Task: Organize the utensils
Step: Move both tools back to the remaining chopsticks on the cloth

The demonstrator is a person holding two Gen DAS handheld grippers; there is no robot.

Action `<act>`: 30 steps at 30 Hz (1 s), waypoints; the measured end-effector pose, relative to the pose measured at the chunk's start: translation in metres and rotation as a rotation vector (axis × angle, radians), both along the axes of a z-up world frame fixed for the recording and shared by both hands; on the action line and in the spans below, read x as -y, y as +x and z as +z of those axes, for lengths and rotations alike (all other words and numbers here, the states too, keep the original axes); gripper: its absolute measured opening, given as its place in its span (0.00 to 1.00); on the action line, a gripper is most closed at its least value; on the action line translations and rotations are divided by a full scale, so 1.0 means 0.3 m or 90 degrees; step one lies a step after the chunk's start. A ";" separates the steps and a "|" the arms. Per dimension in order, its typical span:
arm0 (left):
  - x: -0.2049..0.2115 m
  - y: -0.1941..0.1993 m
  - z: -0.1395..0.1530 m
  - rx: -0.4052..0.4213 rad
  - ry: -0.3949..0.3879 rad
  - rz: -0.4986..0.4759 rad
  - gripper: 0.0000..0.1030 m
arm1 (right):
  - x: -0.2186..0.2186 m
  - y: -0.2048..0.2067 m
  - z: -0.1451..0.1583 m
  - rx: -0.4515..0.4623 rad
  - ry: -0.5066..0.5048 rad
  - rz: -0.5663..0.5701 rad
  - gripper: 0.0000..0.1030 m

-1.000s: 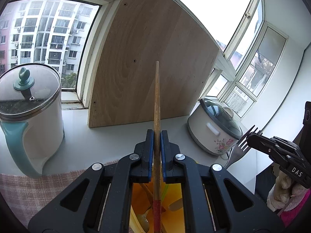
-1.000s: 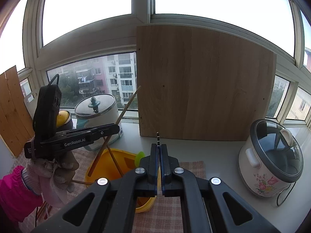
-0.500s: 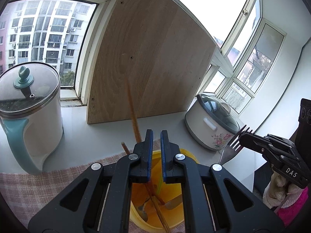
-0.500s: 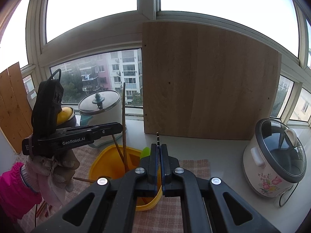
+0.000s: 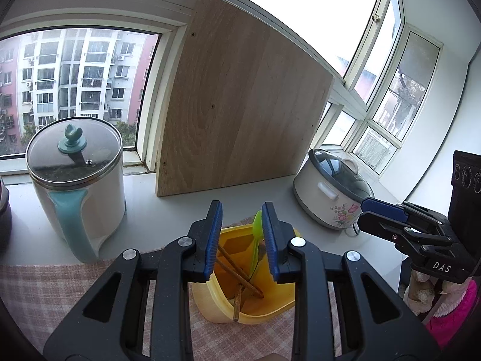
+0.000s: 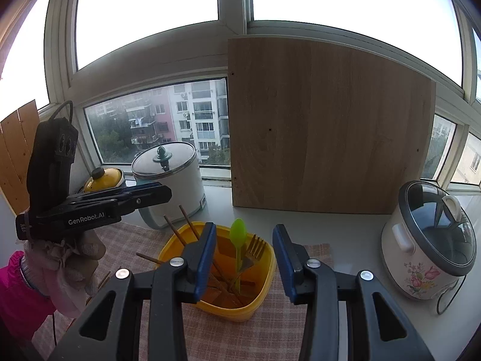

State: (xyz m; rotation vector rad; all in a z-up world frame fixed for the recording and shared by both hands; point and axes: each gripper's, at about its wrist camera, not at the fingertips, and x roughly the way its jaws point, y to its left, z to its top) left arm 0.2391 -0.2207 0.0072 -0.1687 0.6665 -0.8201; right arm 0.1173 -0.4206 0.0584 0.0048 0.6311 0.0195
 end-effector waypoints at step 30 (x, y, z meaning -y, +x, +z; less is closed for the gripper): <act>-0.667 -0.300 -0.199 -0.106 0.197 0.200 0.40 | -0.359 -0.059 -0.232 -0.093 0.103 0.163 0.78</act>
